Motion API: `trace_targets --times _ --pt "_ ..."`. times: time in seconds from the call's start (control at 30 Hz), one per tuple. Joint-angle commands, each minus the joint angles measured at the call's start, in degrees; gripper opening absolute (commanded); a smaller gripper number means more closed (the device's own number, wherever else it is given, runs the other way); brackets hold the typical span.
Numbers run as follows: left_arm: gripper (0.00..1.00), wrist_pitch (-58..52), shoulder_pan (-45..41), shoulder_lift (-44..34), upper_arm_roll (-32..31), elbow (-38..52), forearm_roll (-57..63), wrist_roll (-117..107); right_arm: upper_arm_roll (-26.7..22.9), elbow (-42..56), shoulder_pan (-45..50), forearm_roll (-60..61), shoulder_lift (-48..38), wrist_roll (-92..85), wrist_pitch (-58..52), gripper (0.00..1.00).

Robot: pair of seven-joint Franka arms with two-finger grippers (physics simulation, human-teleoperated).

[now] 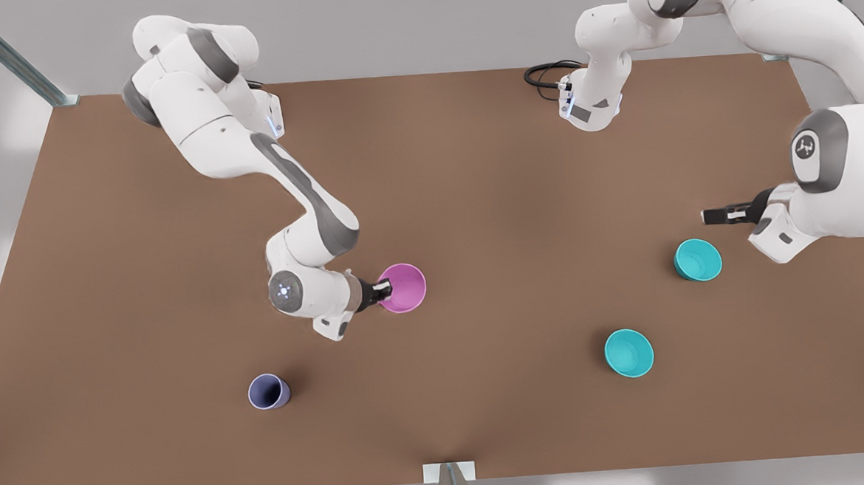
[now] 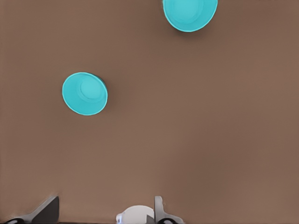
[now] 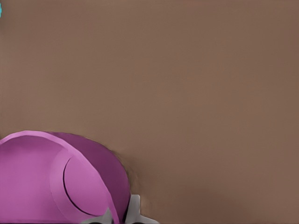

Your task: Stack the blue bowl on the pink bowl

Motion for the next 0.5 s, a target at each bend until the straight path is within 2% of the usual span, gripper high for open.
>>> trace_targets --times 0.0,0.03,0.1,0.13,0.2,0.3,0.37,0.4,0.43,0.47 --pt "1.0 11.65 0.48 0.06 4.72 -4.24 -0.29 11.06 0.0 2.57 4.59 -7.35 2.99 38.34 5.87 0.21" --pt "1.0 18.07 2.41 0.06 5.87 -9.5 -0.55 14.15 0.0 7.22 7.32 -10.25 7.21 42.83 7.55 0.21" --pt "1.0 24.13 6.97 0.23 6.05 -13.91 -1.69 19.15 -4.65 13.47 13.56 -12.37 12.13 48.11 7.9 0.21" --pt "1.0 32.12 9.01 1.64 7.1 -17.86 -2.66 27.67 -5.45 14.44 14.54 -12.37 13.9 48.99 10.36 0.21" --pt "1.0 37.94 11.56 6.82 7.54 -18.58 -11.36 31.03 -5.98 14.62 14.63 -12.37 14.69 50.05 10.98 0.21" --pt "1.0 45.07 13.14 12.36 7.54 -18.75 -11.63 38.67 -5.98 14.18 14.63 -12.37 15.04 50.05 10.98 0.21" --pt "1.0 49.73 13.23 12.8 7.54 -22.71 -13.47 38.76 -5.98 13.92 14.54 -12.37 15.3 50.05 10.98 0.21" --pt "1.0 50.6 13.23 13.42 7.46 -22.8 -13.65 38.76 -5.98 13.92 14.54 -12.28 15.22 49.96 10.98 0.42" --pt "1.0 50.26 13.23 13.86 7.46 -22.97 -14.0 38.76 -5.98 13.92 14.54 -12.37 15.22 49.88 11.07 0.74" --pt "1.0 50.43 13.05 14.12 7.46 -24.99 -14.7 38.76 -6.15 13.92 14.54 -12.46 15.22 49.17 11.68 1.0"
